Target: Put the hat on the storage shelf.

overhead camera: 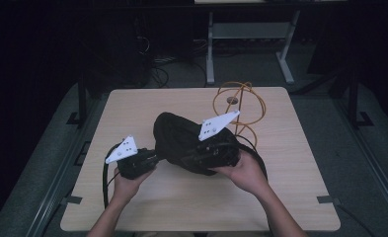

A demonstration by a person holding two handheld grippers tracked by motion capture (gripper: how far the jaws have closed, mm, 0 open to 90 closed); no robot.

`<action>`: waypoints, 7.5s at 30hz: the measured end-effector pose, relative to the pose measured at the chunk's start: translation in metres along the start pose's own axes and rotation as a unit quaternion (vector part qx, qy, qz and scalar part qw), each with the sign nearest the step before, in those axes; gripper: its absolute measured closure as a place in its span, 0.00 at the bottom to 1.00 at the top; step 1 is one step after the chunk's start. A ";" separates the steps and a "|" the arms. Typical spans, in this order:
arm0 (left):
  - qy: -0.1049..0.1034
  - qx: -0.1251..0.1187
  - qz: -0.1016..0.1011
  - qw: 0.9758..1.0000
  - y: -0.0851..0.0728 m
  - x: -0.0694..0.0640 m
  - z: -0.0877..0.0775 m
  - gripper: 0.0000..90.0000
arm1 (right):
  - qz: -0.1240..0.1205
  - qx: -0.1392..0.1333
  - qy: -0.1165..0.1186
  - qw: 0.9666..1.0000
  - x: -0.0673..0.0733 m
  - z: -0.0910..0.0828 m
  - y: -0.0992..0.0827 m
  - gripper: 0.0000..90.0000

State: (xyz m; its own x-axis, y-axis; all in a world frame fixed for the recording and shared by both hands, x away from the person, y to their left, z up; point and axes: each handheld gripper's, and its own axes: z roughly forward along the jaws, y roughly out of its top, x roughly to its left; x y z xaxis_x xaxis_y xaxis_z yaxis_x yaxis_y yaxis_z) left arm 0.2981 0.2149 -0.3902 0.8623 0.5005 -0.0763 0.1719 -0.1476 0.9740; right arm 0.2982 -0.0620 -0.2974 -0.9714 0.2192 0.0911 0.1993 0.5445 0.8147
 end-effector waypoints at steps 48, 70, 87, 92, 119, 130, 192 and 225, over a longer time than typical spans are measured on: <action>-0.004 0.047 0.007 0.999 0.096 0.022 -0.031 0.95 | 0.081 -0.037 -0.158 0.983 -0.013 -0.067 -0.135 0.34; -0.020 0.048 -0.005 0.999 0.130 0.038 0.002 0.95 | 0.146 -0.026 -0.222 0.964 -0.026 -0.098 -0.208 0.31; -0.034 0.052 0.000 0.998 0.164 0.046 0.036 0.95 | 0.158 -0.037 -0.247 0.955 -0.032 -0.115 -0.224 0.30; -0.044 0.053 0.006 0.998 0.174 0.046 0.053 0.95 | 0.163 -0.040 -0.252 0.953 -0.035 -0.117 -0.226 0.30; -0.079 0.085 0.004 0.993 0.227 0.044 0.154 0.95 | 0.173 -0.085 -0.284 0.939 -0.039 -0.137 -0.234 0.30; -0.096 0.104 -0.019 0.990 0.229 0.044 0.188 0.94 | 0.181 -0.090 -0.284 0.937 -0.041 -0.141 -0.239 0.30; -0.050 0.173 -0.013 0.984 0.219 0.033 0.220 0.60 | 0.192 -0.061 -0.283 0.938 -0.045 -0.128 -0.246 0.27; -0.012 0.179 -0.020 0.984 0.179 0.041 0.160 0.51 | 0.180 -0.055 -0.305 0.934 -0.035 -0.113 -0.238 0.25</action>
State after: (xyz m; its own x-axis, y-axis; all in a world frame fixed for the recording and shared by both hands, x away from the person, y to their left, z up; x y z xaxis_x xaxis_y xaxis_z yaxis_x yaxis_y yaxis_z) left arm 0.4405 0.0727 -0.2536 0.8620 0.4921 -0.1214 0.3577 -0.4210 0.8335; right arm 0.2705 -0.2904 -0.4297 -0.5836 0.8102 0.0548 0.4517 0.2678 0.8511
